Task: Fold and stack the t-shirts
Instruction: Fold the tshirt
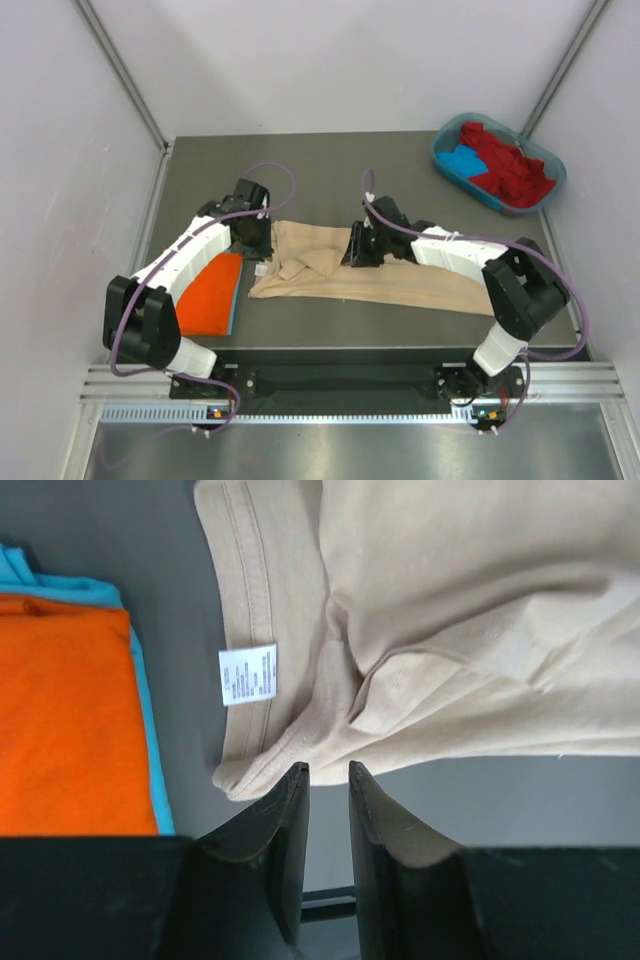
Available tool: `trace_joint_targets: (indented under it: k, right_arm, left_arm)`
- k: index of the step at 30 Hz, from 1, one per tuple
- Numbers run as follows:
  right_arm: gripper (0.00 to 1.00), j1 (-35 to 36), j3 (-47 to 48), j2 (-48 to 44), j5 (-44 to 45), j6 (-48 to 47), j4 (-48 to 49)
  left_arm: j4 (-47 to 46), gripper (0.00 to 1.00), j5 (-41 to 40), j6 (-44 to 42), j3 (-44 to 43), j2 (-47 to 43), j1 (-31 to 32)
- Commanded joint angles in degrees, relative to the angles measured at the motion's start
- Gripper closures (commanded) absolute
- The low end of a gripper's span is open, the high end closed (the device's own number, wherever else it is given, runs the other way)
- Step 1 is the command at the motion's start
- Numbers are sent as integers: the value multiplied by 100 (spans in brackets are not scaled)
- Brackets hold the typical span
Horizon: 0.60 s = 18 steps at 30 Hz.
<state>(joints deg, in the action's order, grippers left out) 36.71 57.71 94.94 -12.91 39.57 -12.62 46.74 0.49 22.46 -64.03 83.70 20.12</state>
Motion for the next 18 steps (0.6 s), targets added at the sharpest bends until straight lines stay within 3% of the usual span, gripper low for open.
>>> trace_joint_targets:
  k: [1,3,6,9,18]
  right_arm:
    - [64,598,151,68,1199,1533,-133]
    - [63,776,729,252,1579,1842,-642]
    - [63,1048,1607,701,2317,2947,-2396]
    - [63,1224,2102,1035,2617,3337,-3034]
    - [61,1304,2209,1387,2566,3777,-2737]
  left_arm:
    - [-367,72,405,277,-355,102,-245]
    - [-612,72,697,346,-373,173,-386]
    - [-963,69,1005,548,-286,234,-579]
    - [-1263,66,1549,820,-31,296,-930]
    - [-1642,65,1814,883,374,234,-1274]
